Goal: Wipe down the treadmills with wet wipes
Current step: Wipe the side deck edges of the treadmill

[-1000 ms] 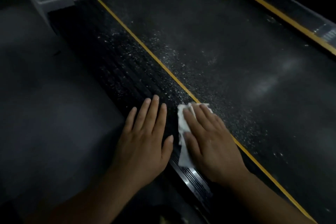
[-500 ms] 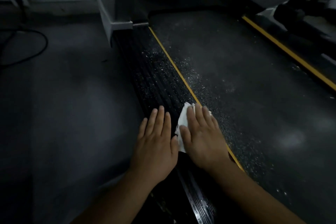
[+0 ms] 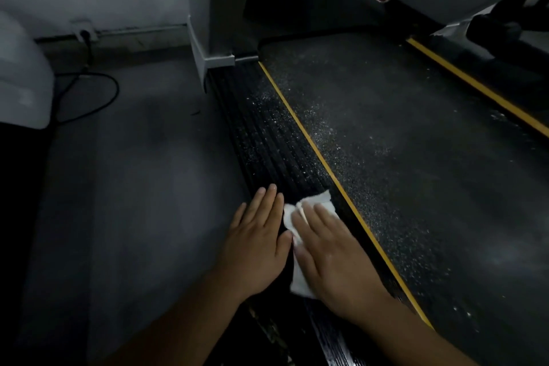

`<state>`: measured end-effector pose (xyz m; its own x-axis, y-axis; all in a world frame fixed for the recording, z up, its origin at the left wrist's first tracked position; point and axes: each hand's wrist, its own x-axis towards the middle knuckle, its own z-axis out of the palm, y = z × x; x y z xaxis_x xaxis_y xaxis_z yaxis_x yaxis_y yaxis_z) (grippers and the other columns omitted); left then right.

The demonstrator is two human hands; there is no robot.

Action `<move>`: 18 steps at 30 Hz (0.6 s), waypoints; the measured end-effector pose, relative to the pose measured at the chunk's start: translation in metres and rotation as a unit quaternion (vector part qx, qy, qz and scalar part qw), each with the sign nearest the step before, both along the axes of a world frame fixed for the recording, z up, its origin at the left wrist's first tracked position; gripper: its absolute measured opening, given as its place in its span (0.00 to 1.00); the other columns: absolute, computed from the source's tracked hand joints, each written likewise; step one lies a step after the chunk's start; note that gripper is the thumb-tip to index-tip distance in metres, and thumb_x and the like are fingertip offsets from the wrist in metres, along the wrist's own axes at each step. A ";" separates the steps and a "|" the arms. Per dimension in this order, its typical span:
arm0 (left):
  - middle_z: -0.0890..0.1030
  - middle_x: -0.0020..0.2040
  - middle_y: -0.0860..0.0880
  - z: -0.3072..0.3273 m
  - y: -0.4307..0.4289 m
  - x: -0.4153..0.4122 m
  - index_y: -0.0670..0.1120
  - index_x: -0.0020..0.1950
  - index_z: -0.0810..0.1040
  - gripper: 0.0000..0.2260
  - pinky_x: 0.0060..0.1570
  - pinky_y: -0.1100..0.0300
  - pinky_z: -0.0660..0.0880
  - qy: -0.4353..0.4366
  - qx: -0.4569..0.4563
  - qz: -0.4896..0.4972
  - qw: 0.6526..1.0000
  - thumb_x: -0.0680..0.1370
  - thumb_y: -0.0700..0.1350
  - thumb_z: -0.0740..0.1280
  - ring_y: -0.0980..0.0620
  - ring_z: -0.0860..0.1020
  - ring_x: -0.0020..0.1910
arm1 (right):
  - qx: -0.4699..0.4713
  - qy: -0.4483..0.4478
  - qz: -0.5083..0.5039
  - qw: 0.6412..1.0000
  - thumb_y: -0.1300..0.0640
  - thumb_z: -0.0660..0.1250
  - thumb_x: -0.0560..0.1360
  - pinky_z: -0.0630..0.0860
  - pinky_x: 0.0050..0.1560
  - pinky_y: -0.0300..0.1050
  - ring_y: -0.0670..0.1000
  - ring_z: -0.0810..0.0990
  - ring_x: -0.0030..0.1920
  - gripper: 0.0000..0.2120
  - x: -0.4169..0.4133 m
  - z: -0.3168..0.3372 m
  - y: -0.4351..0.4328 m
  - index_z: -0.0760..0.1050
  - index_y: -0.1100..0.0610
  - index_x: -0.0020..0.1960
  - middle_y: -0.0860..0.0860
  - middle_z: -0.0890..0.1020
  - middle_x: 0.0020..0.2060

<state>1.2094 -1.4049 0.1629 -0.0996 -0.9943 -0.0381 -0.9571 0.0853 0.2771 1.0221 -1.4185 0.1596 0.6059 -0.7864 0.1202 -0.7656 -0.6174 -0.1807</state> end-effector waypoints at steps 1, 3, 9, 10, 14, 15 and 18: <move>0.30 0.78 0.55 0.002 0.000 0.002 0.50 0.80 0.34 0.36 0.79 0.55 0.37 -0.002 0.005 -0.011 1.000 0.73 0.62 0.30 0.57 0.30 0.78 | 0.005 -0.003 0.010 1.000 0.45 0.48 0.86 0.55 0.79 0.51 0.51 0.51 0.81 0.27 -0.012 -0.001 0.008 0.58 0.55 0.81 0.52 0.57 0.81; 0.32 0.79 0.56 -0.002 0.000 0.004 0.49 0.82 0.38 0.36 0.77 0.57 0.37 0.016 -0.010 -0.011 1.000 0.75 0.62 0.33 0.59 0.30 0.77 | 0.008 -0.014 -0.030 0.999 0.43 0.47 0.85 0.57 0.78 0.52 0.51 0.52 0.81 0.28 -0.028 -0.003 0.003 0.58 0.54 0.81 0.51 0.57 0.81; 0.55 0.83 0.49 -0.032 -0.001 -0.001 0.43 0.81 0.58 0.29 0.75 0.47 0.58 0.071 -0.105 0.006 0.992 0.83 0.54 0.51 0.52 0.49 0.82 | 0.027 0.004 -0.082 0.996 0.41 0.38 0.83 0.45 0.80 0.48 0.51 0.43 0.81 0.31 0.018 0.003 -0.020 0.51 0.53 0.82 0.50 0.50 0.81; 0.54 0.83 0.49 -0.034 0.000 -0.002 0.44 0.81 0.57 0.28 0.76 0.47 0.58 0.076 -0.109 0.006 0.991 0.83 0.54 0.50 0.53 0.48 0.82 | 0.024 0.011 -0.055 0.998 0.41 0.39 0.84 0.45 0.80 0.48 0.50 0.42 0.81 0.30 0.013 0.005 -0.006 0.51 0.53 0.82 0.49 0.49 0.81; 0.57 0.83 0.47 -0.036 -0.001 0.000 0.43 0.81 0.61 0.28 0.76 0.46 0.62 0.067 -0.130 0.002 0.989 0.82 0.53 0.53 0.50 0.52 0.82 | 0.012 0.007 -0.065 0.998 0.41 0.45 0.86 0.50 0.78 0.48 0.50 0.49 0.81 0.28 -0.019 0.003 0.011 0.55 0.52 0.82 0.49 0.54 0.81; 0.58 0.82 0.47 -0.036 -0.001 0.001 0.43 0.80 0.62 0.28 0.75 0.46 0.63 0.064 -0.131 0.002 0.989 0.81 0.53 0.53 0.50 0.53 0.82 | 0.008 0.003 -0.091 0.996 0.41 0.45 0.85 0.52 0.78 0.50 0.52 0.51 0.81 0.29 -0.016 0.002 -0.001 0.57 0.53 0.81 0.50 0.56 0.81; 0.59 0.82 0.47 -0.032 0.000 0.002 0.44 0.80 0.64 0.29 0.74 0.46 0.64 0.051 -0.128 0.007 0.990 0.81 0.54 0.54 0.49 0.55 0.81 | 0.014 0.003 -0.132 0.991 0.41 0.43 0.84 0.57 0.78 0.57 0.56 0.53 0.81 0.31 0.015 0.001 -0.048 0.58 0.54 0.81 0.54 0.57 0.81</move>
